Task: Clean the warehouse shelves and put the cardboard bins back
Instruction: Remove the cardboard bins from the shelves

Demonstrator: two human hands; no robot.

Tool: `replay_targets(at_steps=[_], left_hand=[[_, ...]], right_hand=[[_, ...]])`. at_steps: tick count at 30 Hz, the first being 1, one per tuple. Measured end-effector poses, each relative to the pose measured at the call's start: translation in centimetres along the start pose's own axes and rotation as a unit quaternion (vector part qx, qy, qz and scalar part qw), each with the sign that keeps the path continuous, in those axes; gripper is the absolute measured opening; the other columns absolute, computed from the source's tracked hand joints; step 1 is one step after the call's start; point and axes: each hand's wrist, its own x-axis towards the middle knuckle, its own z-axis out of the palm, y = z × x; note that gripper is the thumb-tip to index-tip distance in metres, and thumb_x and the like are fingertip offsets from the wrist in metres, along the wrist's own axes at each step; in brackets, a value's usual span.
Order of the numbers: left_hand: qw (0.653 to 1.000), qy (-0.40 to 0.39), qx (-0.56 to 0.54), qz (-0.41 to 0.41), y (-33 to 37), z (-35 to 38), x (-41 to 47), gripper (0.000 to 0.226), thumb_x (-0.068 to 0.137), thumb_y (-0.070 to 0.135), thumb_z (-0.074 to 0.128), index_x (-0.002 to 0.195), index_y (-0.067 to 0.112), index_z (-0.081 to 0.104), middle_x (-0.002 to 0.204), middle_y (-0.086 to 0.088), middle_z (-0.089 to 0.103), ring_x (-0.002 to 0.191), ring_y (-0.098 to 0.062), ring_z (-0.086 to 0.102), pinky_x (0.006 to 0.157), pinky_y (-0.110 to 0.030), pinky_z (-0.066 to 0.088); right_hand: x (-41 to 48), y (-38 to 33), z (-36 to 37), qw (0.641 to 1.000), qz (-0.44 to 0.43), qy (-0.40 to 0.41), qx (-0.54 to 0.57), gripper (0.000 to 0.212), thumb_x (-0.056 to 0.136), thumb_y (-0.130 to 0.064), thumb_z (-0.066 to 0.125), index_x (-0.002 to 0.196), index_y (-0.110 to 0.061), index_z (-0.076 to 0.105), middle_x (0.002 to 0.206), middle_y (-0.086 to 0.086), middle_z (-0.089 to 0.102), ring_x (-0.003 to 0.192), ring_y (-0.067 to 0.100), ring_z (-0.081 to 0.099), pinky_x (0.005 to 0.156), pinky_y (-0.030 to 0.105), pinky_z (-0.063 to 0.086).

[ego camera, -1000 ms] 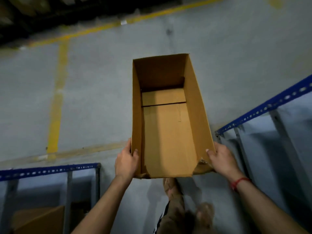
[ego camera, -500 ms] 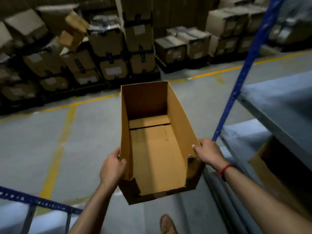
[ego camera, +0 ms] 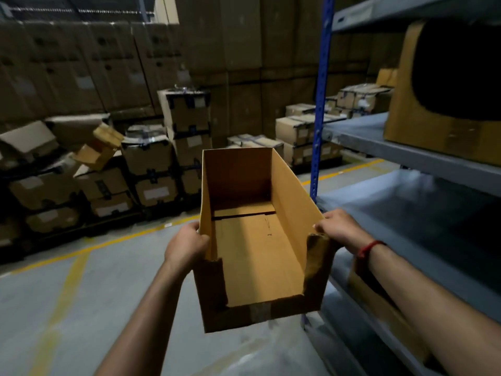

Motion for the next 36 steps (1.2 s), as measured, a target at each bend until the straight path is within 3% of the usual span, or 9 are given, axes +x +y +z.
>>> replay_targets(at_steps=[6,9,13,16,20,23,27,30,36], left_hand=[[0.997,-0.055,-0.041,0.042,2.4,-1.8,-1.4,0.031,0.094,0.009,0.058,0.124,0.018,0.061,0.075,0.004,0.058,0.087,-0.031,0.070,0.083,-0.051,0.060],[0.994,-0.085,-0.043,0.059,2.3,-2.1,-1.8,0.025,0.093,0.004,0.057,0.110,0.023,0.056,0.077,0.001,0.059,0.087,-0.032,0.070,0.083,-0.052,0.059],[0.990,-0.105,-0.031,0.084,1.8,-2.2,-2.4,0.030,0.091,0.008,0.058,0.119,0.017,0.062,0.085,-0.003,0.065,0.088,-0.031,0.071,0.083,-0.050,0.060],[0.989,-0.112,-0.027,0.094,1.2,-2.9,-3.4,0.019,0.090,0.012,0.059,0.105,0.025,0.058,0.089,-0.005,0.068,0.086,-0.029,0.071,0.081,-0.048,0.061],[0.987,-0.120,-0.050,0.094,0.5,-4.2,-4.9,0.032,0.094,0.012,0.057,0.126,0.014,0.059,0.088,-0.004,0.065,0.088,-0.030,0.071,0.082,-0.048,0.060],[0.985,-0.128,-0.057,0.101,0.7,-5.1,-6.1,0.031,0.095,0.012,0.058,0.127,0.014,0.057,0.081,0.001,0.057,0.093,-0.031,0.069,0.087,-0.050,0.059],[0.981,-0.145,-0.066,0.112,1.6,-5.8,-8.3,0.014,0.096,0.013,0.059,0.099,0.024,0.051,0.083,0.001,0.058,0.094,-0.029,0.069,0.088,-0.050,0.058],[0.977,-0.163,-0.065,0.121,2.6,-5.3,-10.5,0.012,0.094,0.015,0.062,0.085,0.016,0.055,0.092,-0.008,0.067,0.093,-0.029,0.070,0.088,-0.049,0.058],[0.970,-0.198,-0.034,0.139,4.6,-3.0,-14.7,0.018,0.094,0.010,0.060,0.085,0.024,0.055,0.087,-0.007,0.068,0.088,-0.029,0.072,0.085,-0.049,0.060]], right_hand=[[-4.2,-0.2,-3.7,0.998,0.032,0.052,0.018,0.037,0.082,-0.006,0.070,0.049,-0.011,0.056,0.055,0.005,0.056,0.054,0.019,0.051,0.052,0.025,0.040],[-6.5,-0.3,-4.3,0.996,0.039,0.077,0.019,0.034,0.082,-0.007,0.071,0.050,-0.011,0.061,0.062,0.006,0.063,0.059,0.017,0.054,0.053,0.025,0.041],[-9.5,0.1,-4.4,0.992,0.046,0.114,0.029,0.034,0.080,-0.001,0.071,0.050,-0.013,0.061,0.058,0.002,0.060,0.054,0.011,0.052,0.041,0.017,0.038],[-11.6,-0.2,-4.6,0.990,0.056,0.128,0.021,0.036,0.078,-0.002,0.072,0.047,-0.013,0.059,0.055,0.000,0.059,0.053,0.011,0.050,0.047,0.022,0.039],[-14.2,-1.6,-5.4,0.990,0.063,0.125,0.016,0.031,0.079,-0.006,0.073,0.049,-0.010,0.063,0.056,0.002,0.061,0.057,0.017,0.054,0.054,0.026,0.042],[-16.2,-2.2,-6.2,0.990,0.060,0.129,0.012,0.015,0.081,-0.007,0.072,0.066,-0.004,0.073,0.070,0.009,0.070,0.066,0.020,0.062,0.059,0.029,0.049],[-19.0,-1.8,-7.7,0.989,0.061,0.133,0.015,0.012,0.082,-0.006,0.071,0.072,-0.006,0.076,0.078,0.010,0.072,0.077,0.025,0.066,0.064,0.032,0.051],[-21.2,-0.2,-9.3,0.987,0.070,0.144,0.020,0.014,0.079,-0.005,0.072,0.065,-0.006,0.074,0.074,0.012,0.072,0.072,0.026,0.066,0.068,0.038,0.055],[-25.1,4.5,-12.3,0.978,0.104,0.178,0.031,0.029,0.076,-0.002,0.074,0.048,-0.010,0.069,0.058,0.005,0.065,0.060,0.021,0.059,0.055,0.025,0.043]])
